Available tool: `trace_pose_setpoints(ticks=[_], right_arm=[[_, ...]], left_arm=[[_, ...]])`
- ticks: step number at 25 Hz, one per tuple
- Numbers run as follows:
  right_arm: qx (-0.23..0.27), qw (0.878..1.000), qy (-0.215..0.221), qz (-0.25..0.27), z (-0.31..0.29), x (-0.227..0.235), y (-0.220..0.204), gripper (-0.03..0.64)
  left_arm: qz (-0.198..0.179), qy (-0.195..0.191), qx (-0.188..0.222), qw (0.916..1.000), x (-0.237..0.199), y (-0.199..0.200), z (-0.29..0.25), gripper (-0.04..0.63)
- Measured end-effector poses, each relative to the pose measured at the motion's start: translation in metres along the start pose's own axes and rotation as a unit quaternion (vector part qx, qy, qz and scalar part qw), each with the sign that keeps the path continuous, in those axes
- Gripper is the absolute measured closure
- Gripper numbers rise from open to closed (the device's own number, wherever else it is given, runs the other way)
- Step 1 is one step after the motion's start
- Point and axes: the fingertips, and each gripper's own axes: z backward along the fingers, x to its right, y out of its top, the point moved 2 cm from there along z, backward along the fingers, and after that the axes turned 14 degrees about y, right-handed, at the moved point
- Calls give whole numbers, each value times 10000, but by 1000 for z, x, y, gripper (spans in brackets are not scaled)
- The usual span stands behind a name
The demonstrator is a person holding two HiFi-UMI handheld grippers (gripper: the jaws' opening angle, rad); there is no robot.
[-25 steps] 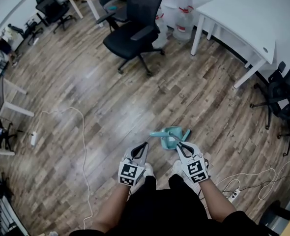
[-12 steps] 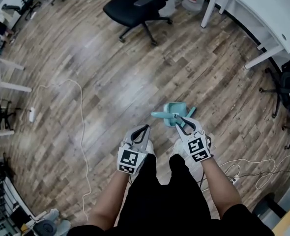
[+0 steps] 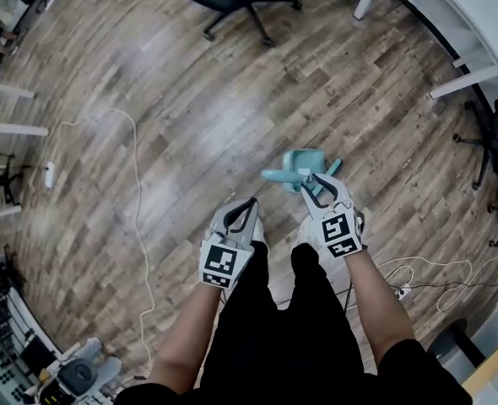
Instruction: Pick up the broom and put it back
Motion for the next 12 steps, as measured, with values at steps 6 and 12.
trace_pose_setpoints(ticks=[6,12], right_arm=[[-7,9998,-56,173,-5,2,2,520],[-22,9995,-87,296,-3,2,0,526]], left_arm=[[-72,30,-80,9999,-8,-8,3,578],[-30,62,-104,9999,-7,-11,4,578]])
